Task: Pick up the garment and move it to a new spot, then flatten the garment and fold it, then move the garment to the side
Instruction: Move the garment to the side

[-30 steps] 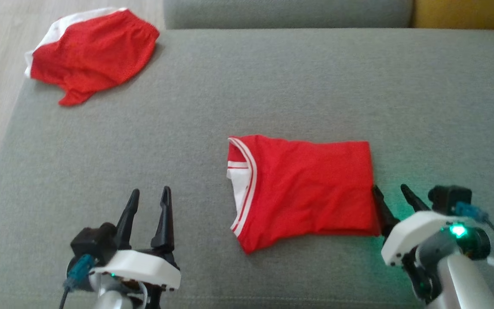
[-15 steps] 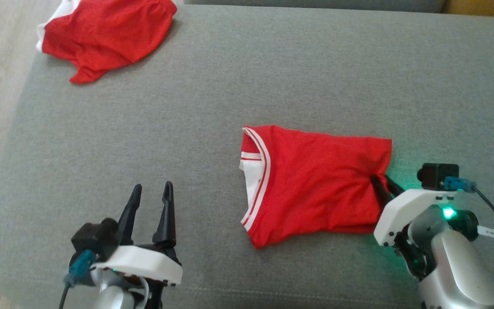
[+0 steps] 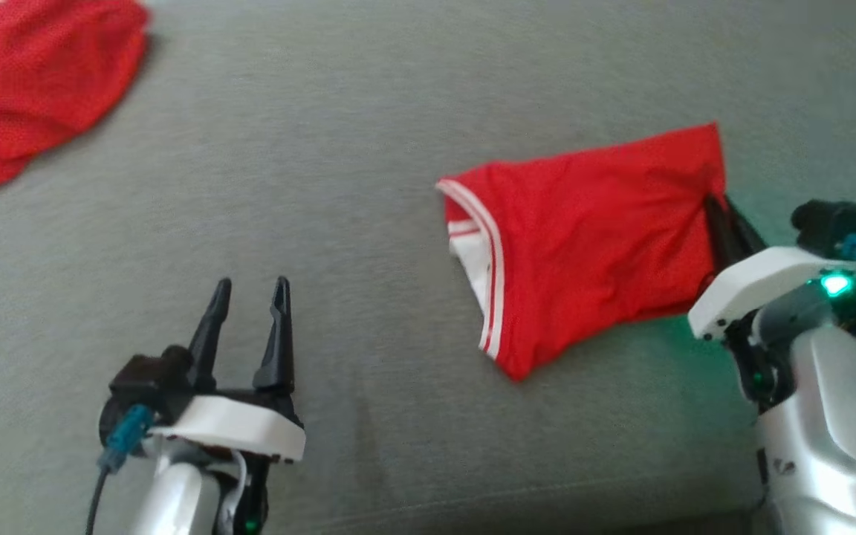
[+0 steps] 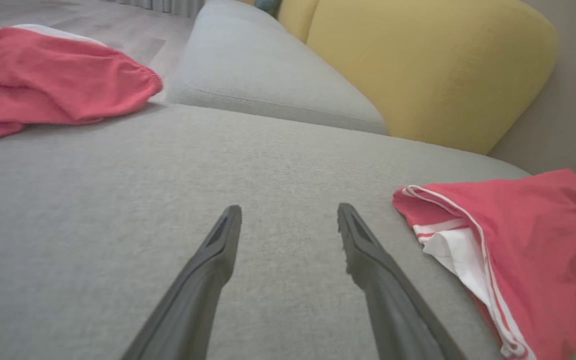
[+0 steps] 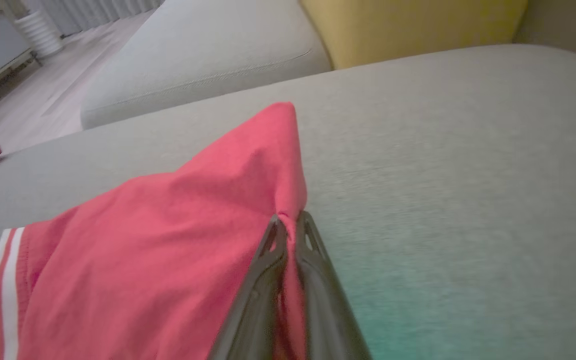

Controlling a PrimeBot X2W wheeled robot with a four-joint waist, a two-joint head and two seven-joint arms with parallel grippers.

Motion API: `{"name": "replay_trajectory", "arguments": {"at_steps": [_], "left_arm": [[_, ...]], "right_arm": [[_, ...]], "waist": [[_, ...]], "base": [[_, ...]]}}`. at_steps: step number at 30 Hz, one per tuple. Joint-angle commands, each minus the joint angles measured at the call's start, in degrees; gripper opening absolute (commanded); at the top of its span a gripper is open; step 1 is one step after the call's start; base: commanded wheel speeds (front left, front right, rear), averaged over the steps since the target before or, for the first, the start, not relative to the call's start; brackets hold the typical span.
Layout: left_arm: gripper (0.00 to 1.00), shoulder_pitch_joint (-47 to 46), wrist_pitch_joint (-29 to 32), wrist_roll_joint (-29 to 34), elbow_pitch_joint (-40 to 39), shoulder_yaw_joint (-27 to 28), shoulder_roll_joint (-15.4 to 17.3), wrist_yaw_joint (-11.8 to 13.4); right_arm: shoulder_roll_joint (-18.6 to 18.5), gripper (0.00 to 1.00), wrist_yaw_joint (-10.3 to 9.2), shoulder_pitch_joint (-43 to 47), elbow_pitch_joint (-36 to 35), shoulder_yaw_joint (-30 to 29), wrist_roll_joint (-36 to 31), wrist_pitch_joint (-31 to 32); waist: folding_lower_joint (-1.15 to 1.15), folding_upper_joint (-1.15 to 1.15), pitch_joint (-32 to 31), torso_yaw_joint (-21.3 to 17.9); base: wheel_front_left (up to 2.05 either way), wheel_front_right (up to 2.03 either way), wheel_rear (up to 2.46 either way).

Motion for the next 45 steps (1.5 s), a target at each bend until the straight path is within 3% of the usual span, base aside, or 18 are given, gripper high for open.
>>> {"name": "replay_trajectory", "arguments": {"at_steps": [1, 8, 15, 23, 31, 39, 41, 45], "left_arm": [[1.0, -2.6, -0.4, 0.9, -2.3, 1.6, 1.3, 0.0], [1.0, -5.0, 2.4, 2.6, -4.7, 1.4, 3.9, 0.3], [1.0, -6.4, 4.4, 3.3, -6.3, 0.7, 4.9, 0.4], [1.0, -7.0, 4.3, 2.9, -7.1, 0.8, 4.9, 1.0], [1.0, -7.7, 3.4, 2.5, -7.6, 0.8, 4.6, 1.4], [1.0, -8.3, 2.6, 2.3, -8.2, 0.9, 4.7, 1.6], [1.0, -8.4, 2.4, 2.2, -8.3, 0.8, 4.7, 1.7], [1.0, -8.4, 2.3, 2.2, -8.7, 0.7, 4.8, 1.9]], "right_arm": [[-0.4, 0.0, 0.37, -2.0, -2.7, 0.1, -0.4, -1.2], [0.3, 0.0, 0.37, -4.1, -2.7, -0.8, 0.5, -3.9], [0.5, 0.0, 0.37, -6.5, -0.3, 0.8, 2.2, -6.1], [-0.5, 0.0, 0.37, -15.4, 4.2, 0.1, -0.4, -6.4], [-8.3, 0.0, 0.37, -25.9, 12.7, -6.4, -5.7, -5.5], [-16.3, 0.0, 0.37, -31.4, 17.0, -14.5, -13.3, -5.5], [-15.8, 0.0, 0.37, -32.4, 17.9, -14.9, -11.7, -4.4], [-17.6, 0.0, 0.37, -32.7, 16.5, -13.6, -15.2, -5.1]], "waist": [[-0.01, 0.0, 3.7, -7.3], [-0.01, 0.0, 7.6, -17.2], [-0.01, 0.0, 8.8, -20.1], [-0.01, 0.0, 8.8, -16.2], [-0.01, 0.0, 10.0, -10.6], [-0.01, 0.0, 11.8, -7.5], [-0.01, 0.0, 12.0, -7.2], [-0.01, 0.0, 12.6, -6.9]], "base": [[0.0, 0.0, 0.0], [0.0, 0.0, 0.0], [0.0, 0.0, 0.0], [0.0, 0.0, 0.0], [0.0, 0.0, 0.0], [0.0, 0.0, 0.0], [0.0, 0.0, 0.0], [0.0, 0.0, 0.0]]}}
